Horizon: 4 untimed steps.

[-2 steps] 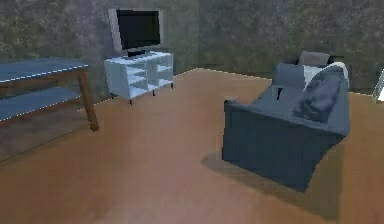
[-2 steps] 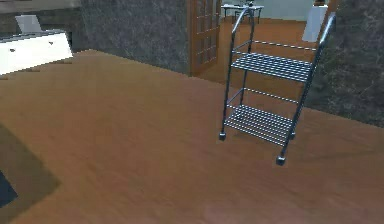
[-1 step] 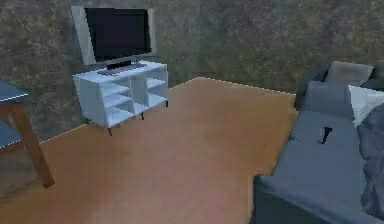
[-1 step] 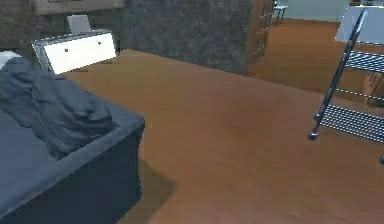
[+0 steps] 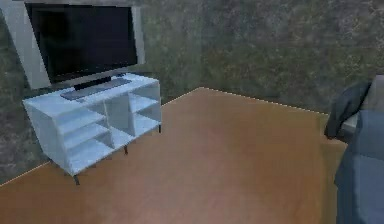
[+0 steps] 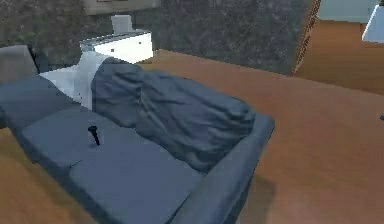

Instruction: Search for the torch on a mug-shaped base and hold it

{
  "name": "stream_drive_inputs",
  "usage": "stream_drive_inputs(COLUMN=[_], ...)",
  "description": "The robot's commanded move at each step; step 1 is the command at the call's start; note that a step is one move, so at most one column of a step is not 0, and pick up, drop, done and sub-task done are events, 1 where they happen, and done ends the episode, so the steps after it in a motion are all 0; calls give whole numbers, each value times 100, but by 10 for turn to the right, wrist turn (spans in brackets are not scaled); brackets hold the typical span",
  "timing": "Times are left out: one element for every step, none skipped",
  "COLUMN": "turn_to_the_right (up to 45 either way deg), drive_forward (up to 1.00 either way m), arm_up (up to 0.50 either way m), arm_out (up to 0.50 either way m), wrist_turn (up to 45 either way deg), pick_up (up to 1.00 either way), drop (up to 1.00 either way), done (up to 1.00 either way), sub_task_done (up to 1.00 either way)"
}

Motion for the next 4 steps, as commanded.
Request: stream_drive_inputs(turn_to_the_right=[0, 30, 0, 0], drive_forward=[100, 0, 100, 60], arm_up=[0, 0, 0, 0], arm_out=[0, 0, 0, 0], wrist_turn=[0, 0, 0, 0], pick_up=[0, 0, 0, 0], drop=[0, 0, 0, 0], done=[0, 0, 0, 0], sub_task_done=[0, 0, 0, 0])
